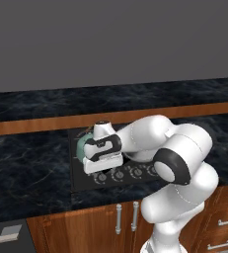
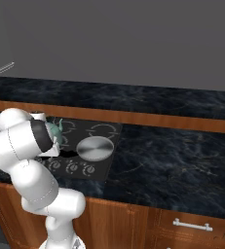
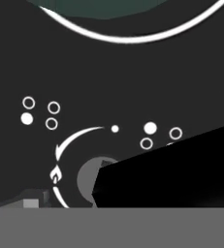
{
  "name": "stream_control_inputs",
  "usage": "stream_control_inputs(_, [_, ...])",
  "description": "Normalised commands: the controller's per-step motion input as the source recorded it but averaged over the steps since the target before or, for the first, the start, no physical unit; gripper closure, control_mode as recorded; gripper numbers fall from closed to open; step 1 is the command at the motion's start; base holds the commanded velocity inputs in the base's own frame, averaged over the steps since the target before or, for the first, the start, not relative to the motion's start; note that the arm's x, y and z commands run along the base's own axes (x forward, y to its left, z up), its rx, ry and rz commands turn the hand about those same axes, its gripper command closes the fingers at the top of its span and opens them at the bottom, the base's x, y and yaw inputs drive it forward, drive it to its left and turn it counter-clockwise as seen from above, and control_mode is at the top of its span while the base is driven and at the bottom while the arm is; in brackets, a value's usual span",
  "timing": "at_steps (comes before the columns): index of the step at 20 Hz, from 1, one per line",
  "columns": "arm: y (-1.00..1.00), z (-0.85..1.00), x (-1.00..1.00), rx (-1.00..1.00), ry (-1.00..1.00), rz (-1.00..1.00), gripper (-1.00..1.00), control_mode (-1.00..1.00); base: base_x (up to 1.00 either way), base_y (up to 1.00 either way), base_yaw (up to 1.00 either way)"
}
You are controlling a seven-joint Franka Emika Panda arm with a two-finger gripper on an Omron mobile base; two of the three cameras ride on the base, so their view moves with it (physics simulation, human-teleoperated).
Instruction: Pick the kettle from the counter and place it on a stove burner. Then turn the burner on.
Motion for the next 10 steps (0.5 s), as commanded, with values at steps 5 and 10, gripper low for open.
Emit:
stream_control_inputs(5, [0.02,-0.04,0.02,0.0,-0.04,0.0,-1.0,-1.0,0.0,0.0,0.0])
stream_control_inputs(10, [0.04,-0.11,0.01,0.0,-0.1,0.0,-1.0,-1.0,0.0,0.0,0.0])
